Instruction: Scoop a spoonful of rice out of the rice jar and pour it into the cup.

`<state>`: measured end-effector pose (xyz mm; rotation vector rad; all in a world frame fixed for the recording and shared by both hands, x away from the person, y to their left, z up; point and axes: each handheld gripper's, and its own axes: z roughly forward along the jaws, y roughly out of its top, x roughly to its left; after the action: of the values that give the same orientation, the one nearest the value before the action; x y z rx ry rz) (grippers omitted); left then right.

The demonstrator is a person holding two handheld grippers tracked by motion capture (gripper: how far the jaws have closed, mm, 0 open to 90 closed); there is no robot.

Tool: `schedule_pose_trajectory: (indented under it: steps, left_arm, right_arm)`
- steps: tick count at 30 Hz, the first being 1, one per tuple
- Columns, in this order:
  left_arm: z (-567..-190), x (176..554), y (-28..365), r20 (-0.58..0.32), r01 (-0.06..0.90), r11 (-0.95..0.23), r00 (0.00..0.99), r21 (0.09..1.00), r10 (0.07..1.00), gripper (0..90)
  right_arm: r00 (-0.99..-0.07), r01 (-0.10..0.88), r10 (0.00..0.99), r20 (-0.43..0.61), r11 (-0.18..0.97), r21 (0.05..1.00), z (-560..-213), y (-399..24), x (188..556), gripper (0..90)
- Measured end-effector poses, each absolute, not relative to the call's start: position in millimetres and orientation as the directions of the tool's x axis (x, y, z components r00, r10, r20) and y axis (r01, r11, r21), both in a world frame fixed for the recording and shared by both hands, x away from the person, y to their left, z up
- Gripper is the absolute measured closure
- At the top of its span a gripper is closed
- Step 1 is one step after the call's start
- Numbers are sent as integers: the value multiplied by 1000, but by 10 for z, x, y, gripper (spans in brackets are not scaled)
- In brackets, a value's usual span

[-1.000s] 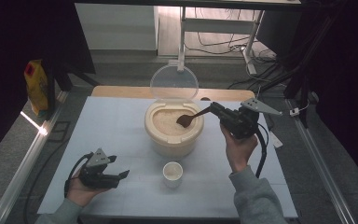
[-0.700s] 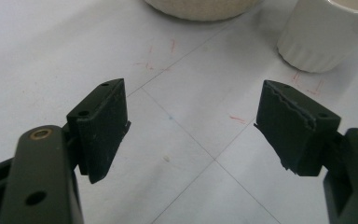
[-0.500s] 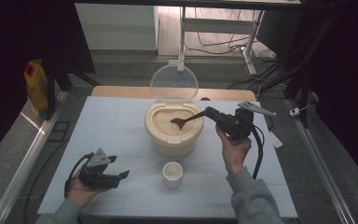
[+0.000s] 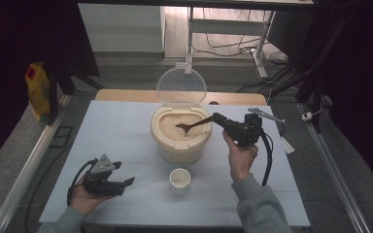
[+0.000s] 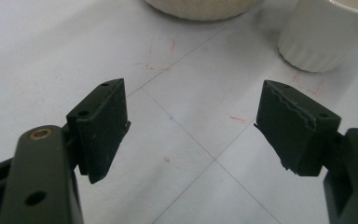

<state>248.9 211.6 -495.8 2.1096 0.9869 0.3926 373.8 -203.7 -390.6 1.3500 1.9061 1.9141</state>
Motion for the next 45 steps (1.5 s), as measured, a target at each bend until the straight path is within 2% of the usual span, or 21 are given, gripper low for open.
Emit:
schedule_pose_trajectory:
  steps: [10, 19, 45]
  left_arm:
    - [-4958, 2491, 2114, -40, 521, -411, 654, 748, 755, 243]
    - [-4954, 2489, 2115, -37, 519, -413, 655, 749, 755, 243]
    - [-4956, 2495, 2098, -24, 516, -424, 655, 744, 755, 243]
  right_arm:
    - [-518, 574, 609, 601, -274, 772, -3947, -2150, 3778, 836]
    - [-470, 608, 575, 670, -340, 718, -3976, -2268, 3806, 835]
    - [-453, 600, 554, 698, -389, 699, -3881, -2418, 3806, 836]
